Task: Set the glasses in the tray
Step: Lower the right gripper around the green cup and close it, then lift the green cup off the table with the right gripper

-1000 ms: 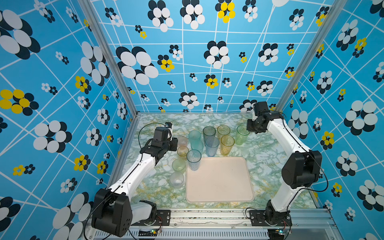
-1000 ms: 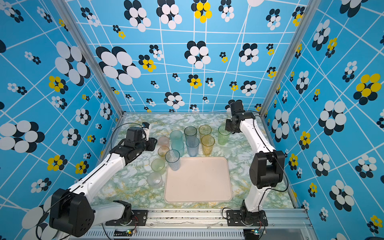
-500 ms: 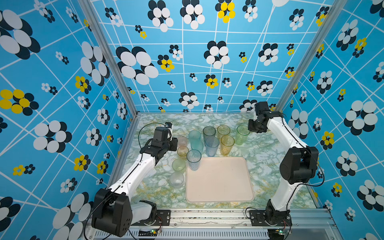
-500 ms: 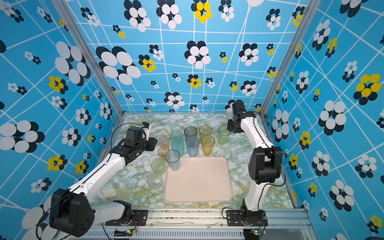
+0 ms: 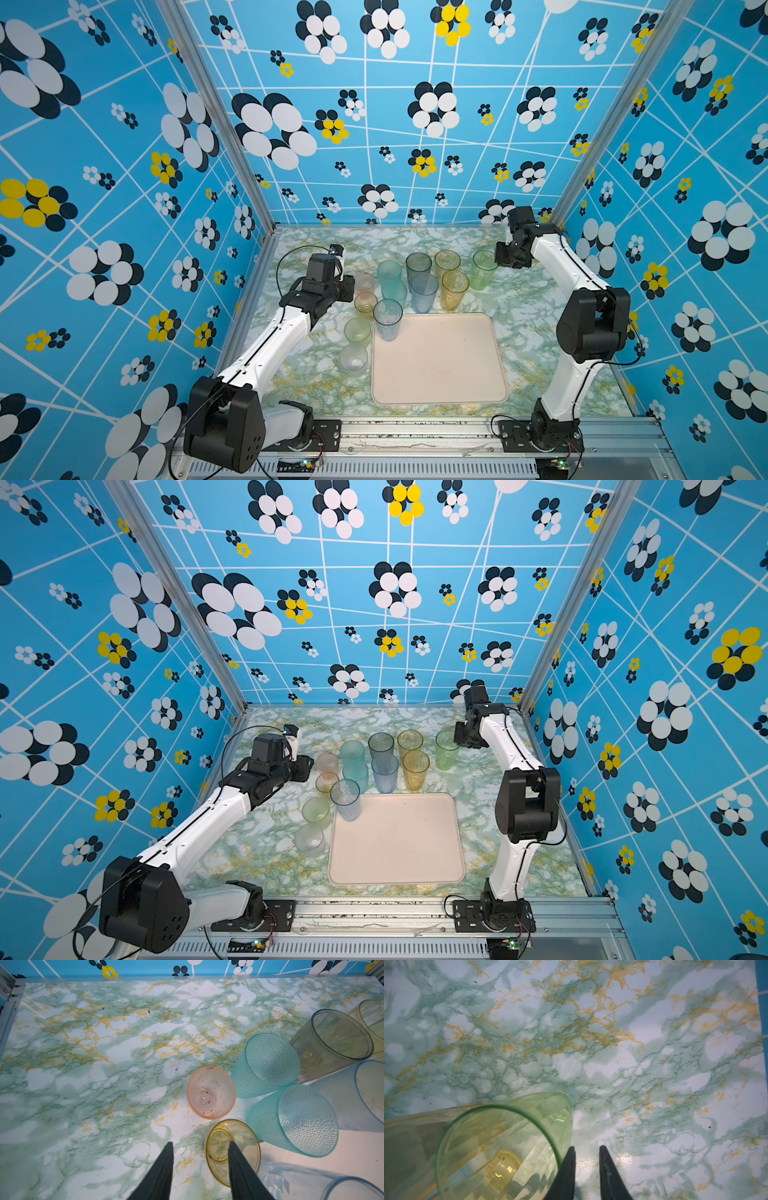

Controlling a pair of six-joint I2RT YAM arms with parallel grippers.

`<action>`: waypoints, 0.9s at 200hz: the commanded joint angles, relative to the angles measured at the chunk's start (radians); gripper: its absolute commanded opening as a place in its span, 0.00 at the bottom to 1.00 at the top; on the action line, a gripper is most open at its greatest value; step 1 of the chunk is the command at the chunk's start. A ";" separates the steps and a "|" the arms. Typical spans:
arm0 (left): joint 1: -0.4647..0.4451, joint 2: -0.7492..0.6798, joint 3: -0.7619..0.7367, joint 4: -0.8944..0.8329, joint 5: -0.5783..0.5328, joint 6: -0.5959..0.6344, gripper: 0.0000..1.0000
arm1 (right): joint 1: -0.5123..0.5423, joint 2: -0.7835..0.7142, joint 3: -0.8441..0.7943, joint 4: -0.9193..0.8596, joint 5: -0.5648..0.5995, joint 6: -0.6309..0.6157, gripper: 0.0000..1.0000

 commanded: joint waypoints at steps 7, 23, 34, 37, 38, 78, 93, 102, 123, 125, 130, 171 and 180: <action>0.013 0.017 0.028 -0.006 -0.006 0.015 0.44 | -0.007 -0.052 -0.018 0.000 0.025 0.002 0.23; 0.012 0.020 0.031 -0.004 -0.002 0.014 0.44 | -0.006 -0.071 -0.020 0.003 0.020 0.007 0.24; 0.012 0.020 0.031 -0.005 0.002 0.013 0.44 | -0.006 -0.084 -0.019 0.004 0.023 0.009 0.24; 0.012 0.020 0.032 -0.005 0.001 0.012 0.44 | -0.007 -0.089 -0.019 0.005 0.025 0.009 0.24; 0.012 0.020 0.032 -0.005 0.002 0.012 0.44 | -0.006 -0.090 -0.019 0.006 0.026 0.009 0.24; 0.012 0.017 0.029 0.001 0.005 0.008 0.44 | -0.006 -0.101 -0.018 0.004 -0.072 0.009 0.24; 0.012 0.020 0.030 0.001 0.009 0.006 0.44 | -0.006 -0.090 -0.021 0.005 -0.088 0.009 0.24; 0.011 0.020 0.032 0.002 0.011 0.005 0.44 | -0.007 -0.082 -0.021 0.002 -0.089 0.009 0.24; 0.012 0.019 0.033 -0.003 0.007 0.008 0.44 | -0.007 -0.064 -0.022 0.002 -0.093 0.009 0.24; 0.012 0.017 0.032 -0.003 0.006 0.008 0.44 | -0.007 -0.063 -0.022 0.003 -0.093 0.009 0.24; 0.013 0.017 0.034 -0.004 0.007 0.009 0.44 | -0.007 -0.059 -0.020 0.003 -0.094 0.009 0.24; 0.013 0.016 0.034 -0.006 0.002 0.011 0.44 | -0.006 -0.023 0.003 -0.004 -0.094 0.008 0.23; 0.012 0.018 0.034 -0.007 0.002 0.011 0.44 | -0.006 -0.014 0.008 -0.006 -0.093 0.006 0.23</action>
